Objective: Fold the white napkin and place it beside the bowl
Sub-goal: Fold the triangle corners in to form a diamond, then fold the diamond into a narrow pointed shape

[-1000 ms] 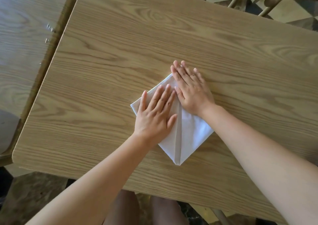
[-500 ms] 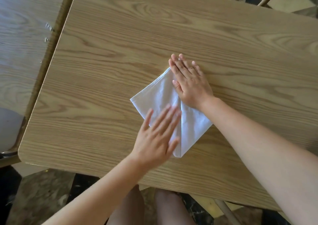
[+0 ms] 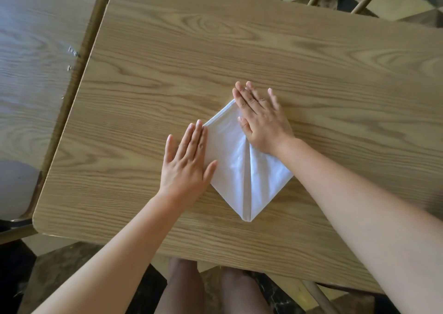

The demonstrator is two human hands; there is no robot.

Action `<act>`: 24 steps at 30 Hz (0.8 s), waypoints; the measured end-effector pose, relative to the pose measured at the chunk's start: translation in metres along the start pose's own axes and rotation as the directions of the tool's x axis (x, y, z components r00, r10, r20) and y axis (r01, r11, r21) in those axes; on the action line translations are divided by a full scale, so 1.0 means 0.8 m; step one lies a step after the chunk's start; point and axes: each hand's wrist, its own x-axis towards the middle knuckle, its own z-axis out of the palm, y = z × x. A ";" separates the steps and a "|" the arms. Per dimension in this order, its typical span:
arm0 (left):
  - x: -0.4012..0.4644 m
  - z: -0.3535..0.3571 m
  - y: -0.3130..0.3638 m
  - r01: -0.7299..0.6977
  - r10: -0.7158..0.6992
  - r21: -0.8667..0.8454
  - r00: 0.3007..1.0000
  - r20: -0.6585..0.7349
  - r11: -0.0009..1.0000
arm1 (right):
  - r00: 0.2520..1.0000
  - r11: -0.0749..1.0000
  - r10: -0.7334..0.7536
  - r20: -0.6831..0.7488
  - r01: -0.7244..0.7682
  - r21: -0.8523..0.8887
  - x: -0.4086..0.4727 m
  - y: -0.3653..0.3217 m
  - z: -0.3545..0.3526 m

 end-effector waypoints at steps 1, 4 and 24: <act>-0.001 -0.003 -0.001 0.001 -0.001 -0.007 1.000 0.002 1.000 | 1.000 1.000 -0.002 0.005 0.002 0.009 0.000 -0.001 -0.002; 0.009 -0.019 -0.002 0.010 -0.015 -0.093 0.999 -0.051 0.996 | 0.983 0.975 0.142 -0.117 -0.118 0.190 -0.005 0.003 -0.017; 0.103 -0.063 0.030 0.352 -0.301 -0.365 0.934 0.192 0.862 | 0.849 0.725 0.521 0.085 -0.493 0.481 -0.050 0.019 -0.038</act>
